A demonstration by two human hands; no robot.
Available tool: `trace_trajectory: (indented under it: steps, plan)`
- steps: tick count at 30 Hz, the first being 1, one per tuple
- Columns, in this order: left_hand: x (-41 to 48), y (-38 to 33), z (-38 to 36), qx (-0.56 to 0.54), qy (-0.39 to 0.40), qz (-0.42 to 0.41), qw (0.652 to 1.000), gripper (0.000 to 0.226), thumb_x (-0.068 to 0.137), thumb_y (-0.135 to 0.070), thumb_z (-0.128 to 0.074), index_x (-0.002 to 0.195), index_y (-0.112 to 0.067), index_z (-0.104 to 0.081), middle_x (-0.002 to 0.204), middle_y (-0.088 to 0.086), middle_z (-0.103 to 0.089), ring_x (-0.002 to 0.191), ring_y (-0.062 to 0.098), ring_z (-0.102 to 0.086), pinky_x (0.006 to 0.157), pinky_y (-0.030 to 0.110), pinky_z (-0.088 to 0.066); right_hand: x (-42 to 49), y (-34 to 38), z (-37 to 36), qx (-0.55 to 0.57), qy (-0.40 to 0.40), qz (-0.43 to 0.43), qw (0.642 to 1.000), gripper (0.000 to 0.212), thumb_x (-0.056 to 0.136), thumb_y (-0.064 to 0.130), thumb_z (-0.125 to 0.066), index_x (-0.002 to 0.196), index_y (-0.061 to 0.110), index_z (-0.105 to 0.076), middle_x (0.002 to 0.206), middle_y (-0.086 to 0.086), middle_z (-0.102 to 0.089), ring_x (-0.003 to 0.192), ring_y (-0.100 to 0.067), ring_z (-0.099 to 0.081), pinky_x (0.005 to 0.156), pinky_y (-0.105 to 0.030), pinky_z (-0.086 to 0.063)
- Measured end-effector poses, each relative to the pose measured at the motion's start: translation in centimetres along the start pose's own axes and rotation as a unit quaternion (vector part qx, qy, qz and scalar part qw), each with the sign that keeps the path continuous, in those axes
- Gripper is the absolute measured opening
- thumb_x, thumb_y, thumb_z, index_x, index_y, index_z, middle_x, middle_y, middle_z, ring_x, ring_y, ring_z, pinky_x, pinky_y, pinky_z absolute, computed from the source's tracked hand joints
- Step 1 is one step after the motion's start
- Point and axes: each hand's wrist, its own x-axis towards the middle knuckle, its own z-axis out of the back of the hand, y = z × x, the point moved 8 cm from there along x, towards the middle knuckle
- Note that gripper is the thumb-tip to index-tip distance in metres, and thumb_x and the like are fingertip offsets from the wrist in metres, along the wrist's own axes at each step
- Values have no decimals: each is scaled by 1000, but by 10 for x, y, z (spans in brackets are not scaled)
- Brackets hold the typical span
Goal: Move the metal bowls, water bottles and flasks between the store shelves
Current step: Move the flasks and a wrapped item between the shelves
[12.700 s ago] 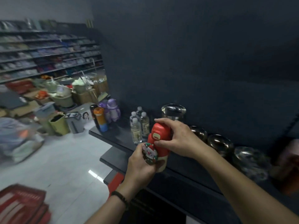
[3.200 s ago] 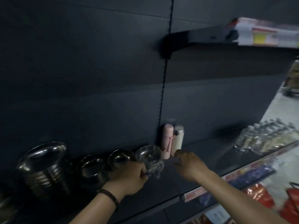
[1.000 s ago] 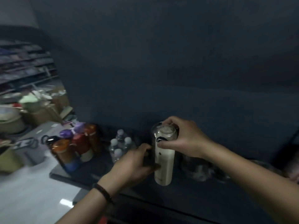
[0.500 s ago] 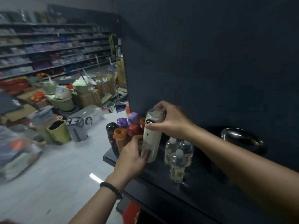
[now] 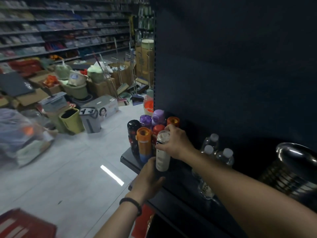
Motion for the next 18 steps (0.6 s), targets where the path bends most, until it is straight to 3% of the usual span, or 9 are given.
trace_trajectory:
  steps: [3,7,16,18]
  plan:
    - [8,-3,-4,-7,10,-16,1000,73,91,-23,-80,149,-36,-38,142,-22,-52,132,1,-53,110,21,-49,8,-5,-14,2,8,-7,1000,73,68,44,-96,124,22,-55,121,-2,-64,107,-21,-65,89,-35,-57]
    - [16,0,-4,-24,1,-15,1000,89,90,-25,-80,162,-26,-29,158,-9,-46,145,13,-48,114,27,-43,13,-6,-27,18,15,-10,1000,72,68,40,-97,125,23,-56,123,-1,-63,110,-20,-64,89,-32,-56]
    - [11,-5,-7,-14,23,12,1000,83,98,-29,-75,165,-25,-26,164,-1,-44,148,22,-49,112,25,-43,17,-10,-35,37,41,-10,998,78,74,48,-92,137,29,-51,137,-1,-57,126,-22,-58,103,-43,-55]
    - [8,-6,-6,22,24,19,999,74,100,-35,-72,163,-26,-34,163,0,-46,143,23,-53,114,31,-48,16,-12,-34,38,54,-8,998,83,76,49,-90,144,29,-48,141,-2,-56,131,-22,-56,106,-44,-53]
